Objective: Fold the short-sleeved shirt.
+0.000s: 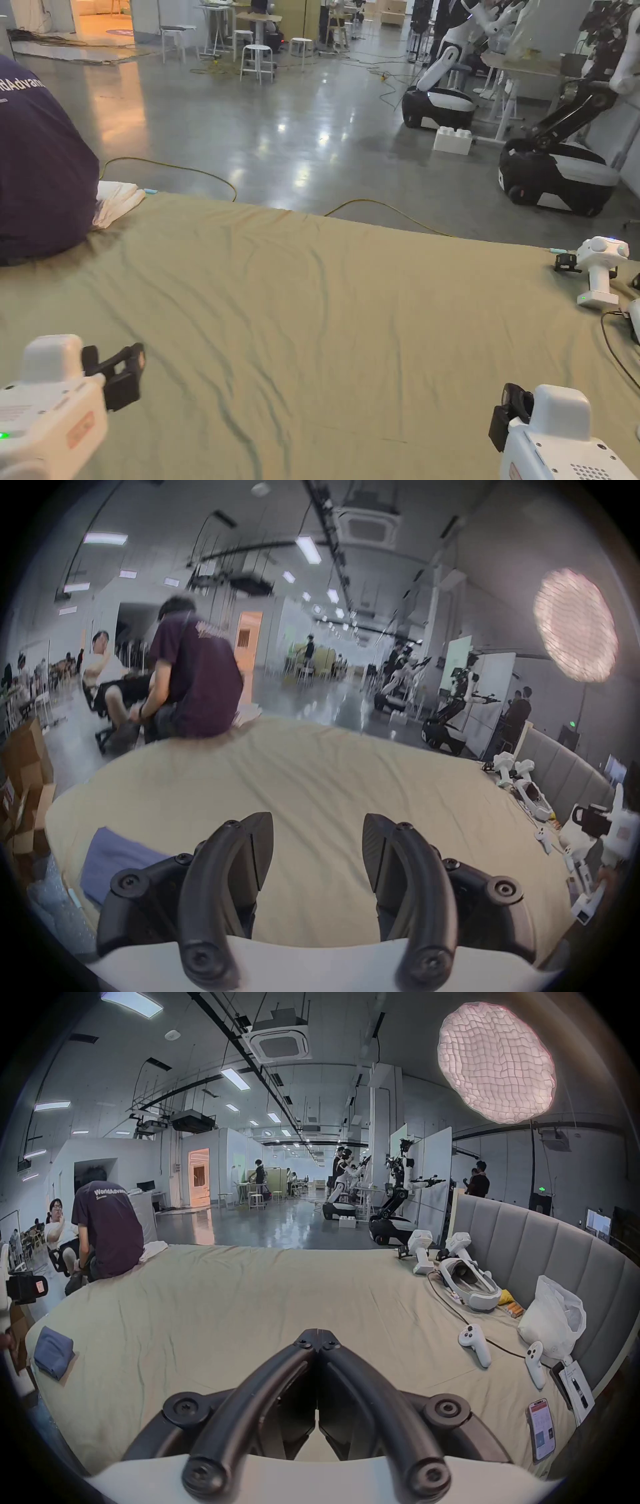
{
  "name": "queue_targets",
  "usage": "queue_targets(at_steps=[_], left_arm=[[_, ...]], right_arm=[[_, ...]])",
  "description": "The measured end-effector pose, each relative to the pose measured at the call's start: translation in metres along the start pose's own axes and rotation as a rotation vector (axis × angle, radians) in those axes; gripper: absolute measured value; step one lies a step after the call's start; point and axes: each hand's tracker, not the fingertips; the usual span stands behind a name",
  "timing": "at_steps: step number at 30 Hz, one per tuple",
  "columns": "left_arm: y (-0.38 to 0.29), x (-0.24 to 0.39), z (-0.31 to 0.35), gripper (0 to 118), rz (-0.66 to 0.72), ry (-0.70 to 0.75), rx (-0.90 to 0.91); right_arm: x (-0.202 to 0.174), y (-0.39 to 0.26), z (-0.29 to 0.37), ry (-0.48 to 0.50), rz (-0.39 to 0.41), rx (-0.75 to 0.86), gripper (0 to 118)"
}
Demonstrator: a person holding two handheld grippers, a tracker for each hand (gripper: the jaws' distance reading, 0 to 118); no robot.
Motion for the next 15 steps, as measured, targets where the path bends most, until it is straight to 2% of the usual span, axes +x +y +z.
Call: queue_targets(at_steps=[4, 7, 12, 15], left_arm=[[-0.010, 0.052, -0.008, 55, -0.119, -0.028, 0.059], [-0.013, 0.094, -0.006, 37, -0.228, -0.020, 0.091], [-0.011, 0.129, 0.002, 13, -0.224, -0.037, 0.122], [-0.010, 0.139, 0.004, 6, -0.205, -0.052, 0.136]], right_arm=[[-0.003, 0.005, 0.002, -0.002, -0.009, 0.023, 0], [-0.007, 0.006, 0.005, -0.008, -0.004, 0.043, 0], [-0.015, 0.006, 0.010, -0.006, -0.005, 0.065, 0], [-0.019, 0.005, 0.014, -0.014, 0.003, 0.080, 0]])
